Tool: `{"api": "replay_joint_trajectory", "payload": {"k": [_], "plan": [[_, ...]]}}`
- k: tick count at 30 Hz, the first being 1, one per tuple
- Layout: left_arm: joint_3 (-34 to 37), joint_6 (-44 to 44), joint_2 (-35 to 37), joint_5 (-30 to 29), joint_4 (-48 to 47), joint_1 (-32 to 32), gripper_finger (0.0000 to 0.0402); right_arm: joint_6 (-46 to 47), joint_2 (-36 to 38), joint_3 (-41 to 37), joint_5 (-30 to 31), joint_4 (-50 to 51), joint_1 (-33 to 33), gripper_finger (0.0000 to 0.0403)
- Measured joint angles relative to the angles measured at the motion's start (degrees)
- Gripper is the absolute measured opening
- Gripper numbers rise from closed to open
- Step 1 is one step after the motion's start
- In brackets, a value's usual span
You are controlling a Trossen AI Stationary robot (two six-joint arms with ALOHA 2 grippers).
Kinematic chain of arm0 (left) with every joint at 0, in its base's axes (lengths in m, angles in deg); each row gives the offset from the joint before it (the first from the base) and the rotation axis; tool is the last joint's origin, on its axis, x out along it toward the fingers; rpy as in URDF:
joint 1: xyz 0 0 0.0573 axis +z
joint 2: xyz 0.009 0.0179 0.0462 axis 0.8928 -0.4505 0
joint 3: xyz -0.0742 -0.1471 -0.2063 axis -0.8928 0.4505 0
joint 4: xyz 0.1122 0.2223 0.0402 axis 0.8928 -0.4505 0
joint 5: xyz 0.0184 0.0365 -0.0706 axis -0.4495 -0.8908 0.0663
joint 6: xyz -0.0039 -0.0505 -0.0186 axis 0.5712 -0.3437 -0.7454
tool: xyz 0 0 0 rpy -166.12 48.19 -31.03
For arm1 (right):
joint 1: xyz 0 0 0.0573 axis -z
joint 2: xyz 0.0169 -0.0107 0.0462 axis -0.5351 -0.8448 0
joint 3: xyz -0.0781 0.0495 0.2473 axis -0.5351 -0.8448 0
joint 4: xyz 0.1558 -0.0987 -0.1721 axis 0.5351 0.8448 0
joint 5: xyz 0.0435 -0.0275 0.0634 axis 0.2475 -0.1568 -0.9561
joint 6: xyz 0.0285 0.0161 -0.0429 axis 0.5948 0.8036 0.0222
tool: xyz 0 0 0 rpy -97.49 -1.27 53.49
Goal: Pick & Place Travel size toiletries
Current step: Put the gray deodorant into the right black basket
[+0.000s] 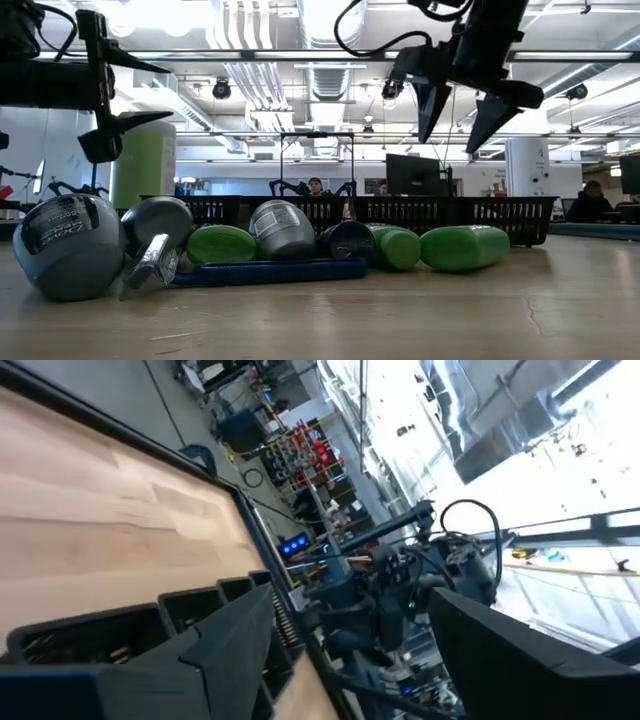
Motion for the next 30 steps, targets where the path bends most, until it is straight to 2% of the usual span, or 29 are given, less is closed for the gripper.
{"api": "replay_joint_trajectory", "payload": {"k": [2, 5, 8, 10, 14, 17, 21, 23, 25, 30], "plan": [[0.0, -0.2, -0.3, 2.0, 0.1, -0.2, 0.0273, 0.7, 0.0, 0.0, -0.2, 0.0, -0.8, 0.0368], [-0.3, -2.2, -2.4, 10.2, -0.9, -0.3, 0.0273, 0.1, 0.0, 0.0, -2.0, 0.6, -2.1, 0.0368], [-4.2, -2.1, -7.3, 18.5, -9.1, -1.1, 0.0273, -0.4, 0.0, 0.0, -4.6, 2.3, -2.5, 0.0368], [-8.1, 0.1, -12.0, 20.1, -15.5, -2.7, 0.0273, -2.0, 0.0, -0.2, -6.5, 3.5, -2.5, 0.0368], [-18.1, 6.5, -24.2, 21.2, -22.8, -9.4, 0.0271, -9.4, 0.0, -0.7, -9.0, 3.8, -2.2, 0.0368], [-25.7, 15.1, -35.0, 21.3, -25.3, -18.1, 0.0264, -14.2, 0.0, -0.8, -9.2, 3.8, -2.0, 0.0368], [-34.4, 33.6, -50.2, 16.5, -25.6, -32.5, 0.0253, -18.2, 0.1, -0.8, -9.2, 4.6, -2.0, 0.0368], [-38.5, 40.1, -57.9, 12.9, -26.0, -38.3, 0.0249, -19.0, 0.3, -0.8, -9.2, 5.7, -2.0, 0.0368], [-42.0, 41.6, -65.8, 9.7, -28.1, -41.5, 0.0248, -19.6, 0.8, -0.8, -9.2, 6.9, -2.0, 0.0368], [-53.8, 41.5, -81.1, 8.1, -41.4, -44.2, 0.0248, -22.0, 3.2, -1.3, -9.2, 8.0, -2.0, 0.0368]]}}
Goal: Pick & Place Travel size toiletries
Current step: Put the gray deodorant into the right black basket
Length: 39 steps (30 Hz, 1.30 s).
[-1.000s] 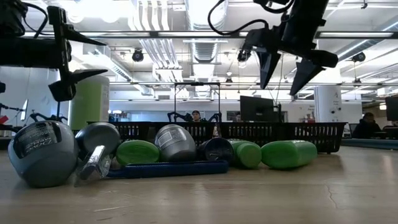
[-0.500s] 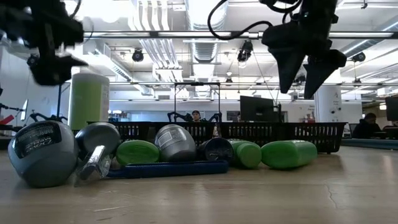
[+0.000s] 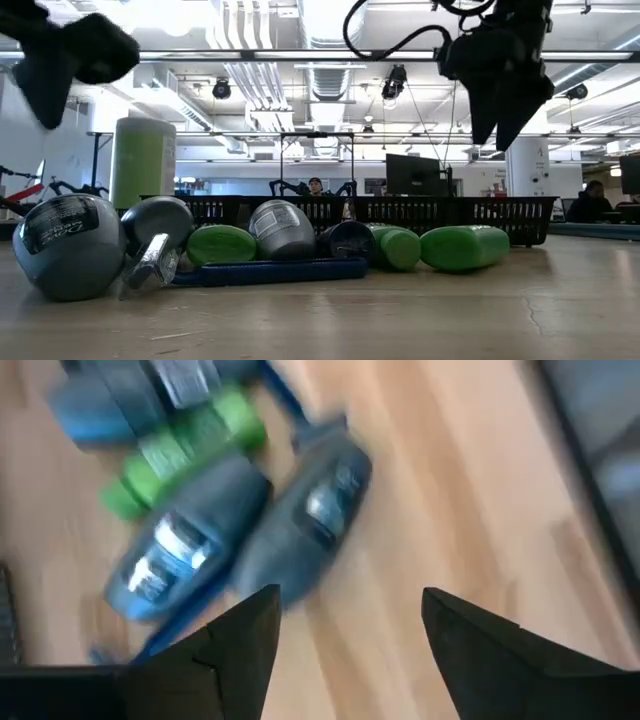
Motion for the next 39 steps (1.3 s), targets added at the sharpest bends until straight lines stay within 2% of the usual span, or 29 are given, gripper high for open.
{"api": "replay_joint_trajectory", "payload": {"k": [2, 7, 10, 18, 24, 29, 39], "plan": [[-3.0, 3.2, -4.1, -0.9, -6.1, 0.1, 0.0248, -0.7, 1.5, -0.6, 0.2, -0.1, 0.0, 0.0368], [-9.2, 9.5, -6.6, -3.5, -4.0, 0.3, 0.0248, -0.7, 5.2, -1.8, 1.5, -0.2, 0.0, 0.0368], [-10.0, 11.9, -8.7, -5.4, -4.4, 0.9, 0.0248, 0.2, 7.4, -2.8, 2.1, -0.4, 0.0, 0.0368], [-10.3, 21.2, -14.6, -3.8, -4.0, 1.3, 0.0248, 4.5, 12.3, -7.4, 2.1, -0.4, -0.1, 0.0368], [-10.0, 22.2, -17.0, -6.6, -4.1, 2.6, 0.0248, 6.8, 14.5, -9.9, 2.1, -0.5, -0.4, 0.0368], [-9.6, 24.6, -17.7, -3.0, -3.0, 3.6, 0.0248, 6.6, 14.7, -9.9, 2.1, -0.6, -0.5, 0.0368], [-8.3, 23.7, -21.1, 2.0, -0.7, 4.9, 0.0248, 6.2, 14.4, -9.9, 2.1, -0.7, -0.5, 0.0368]]}}
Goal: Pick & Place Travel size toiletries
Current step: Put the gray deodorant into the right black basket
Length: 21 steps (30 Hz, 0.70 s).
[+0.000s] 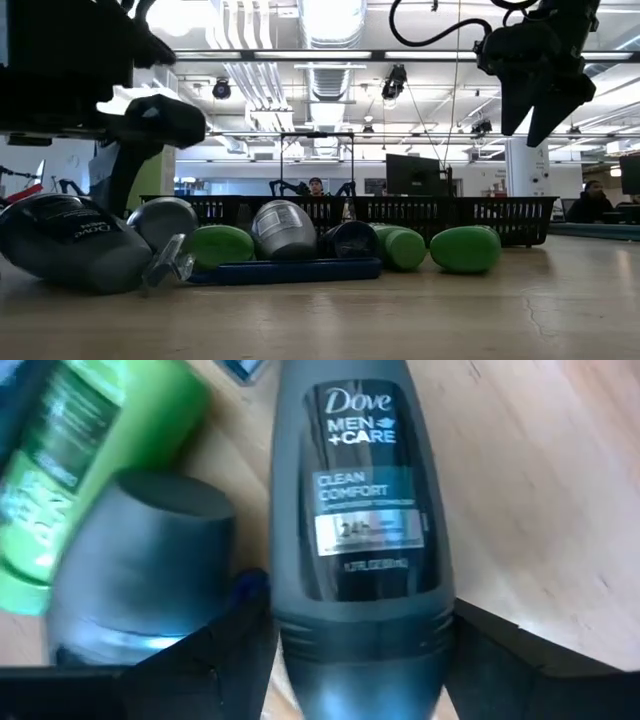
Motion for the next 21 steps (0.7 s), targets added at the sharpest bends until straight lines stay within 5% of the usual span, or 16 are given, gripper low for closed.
{"api": "replay_joint_trajectory", "payload": {"k": [7, 12, 21], "plan": [[-0.6, -2.2, 0.6, 0.9, -0.1, 0.1, 0.0203, -1.2, 0.0, 0.0, -0.9, -3.5, 0.0, 0.0368], [-2.3, -9.8, 3.2, 0.1, -1.5, 0.3, 0.0203, -3.3, 0.0, 0.0, -7.2, -14.3, 0.0, 0.0368], [-3.9, -22.9, 17.8, -17.4, -5.0, 1.7, 0.0203, -4.7, -0.6, 0.0, -14.3, -35.5, 0.0, 0.0368]]}}
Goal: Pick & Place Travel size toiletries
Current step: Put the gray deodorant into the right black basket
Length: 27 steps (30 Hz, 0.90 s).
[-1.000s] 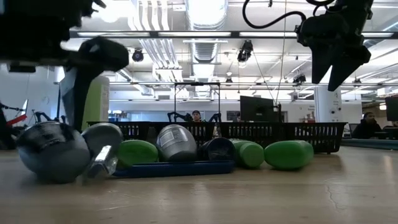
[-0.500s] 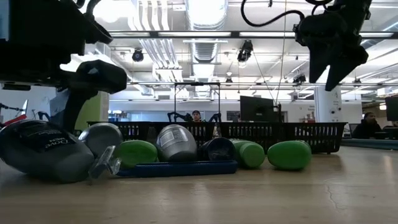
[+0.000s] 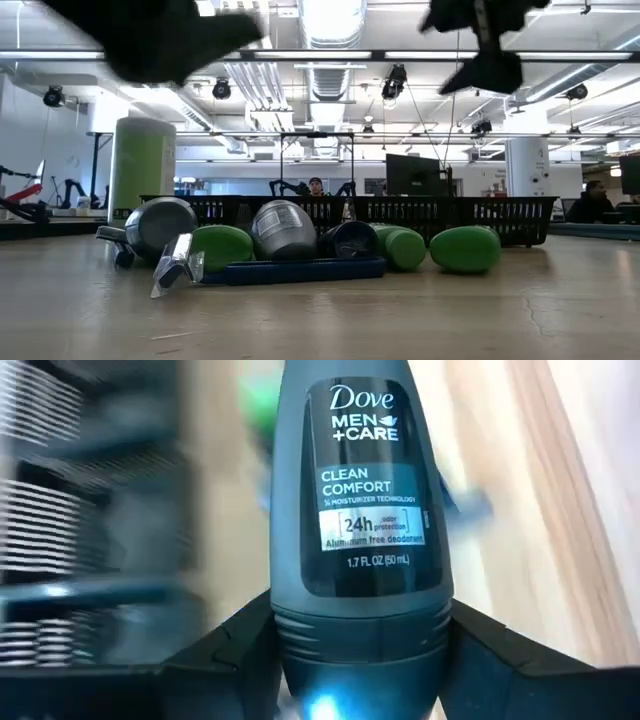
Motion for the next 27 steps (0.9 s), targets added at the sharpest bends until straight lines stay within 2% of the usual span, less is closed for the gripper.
{"api": "replay_joint_trajectory", "payload": {"k": [3, 8, 11, 17, 21, 27], "plan": [[0.2, -0.2, 2.5, -4.0, 2.3, 3.3, 0.0203, 0.2, -1.2, 0.0, -1.1, -6.7, 0.0, 0.0368], [0.3, 3.5, 1.2, -5.9, 8.8, 9.0, 0.0203, 3.1, -4.9, 0.0, -2.3, -16.0, 0.1, 0.0368], [0.1, 6.6, 0.3, -6.4, 14.3, 12.0, 0.0203, 5.1, -7.1, 0.0, -2.8, -17.7, 0.2, 0.0368], [-0.5, 11.6, -1.7, -5.0, 18.6, 15.0, 0.0203, 6.3, -9.1, 1.1, -2.8, -18.4, 0.1, 0.0368], [-0.5, 12.4, -3.5, -3.9, 19.7, 15.8, 0.0203, 6.3, -8.9, 1.9, -2.8, -18.6, 0.1, 0.0368], [-0.8, 14.9, -5.3, -2.2, 28.7, 16.0, 0.0203, 7.1, -9.8, 2.1, -2.4, -18.7, 0.1, 0.0368]]}}
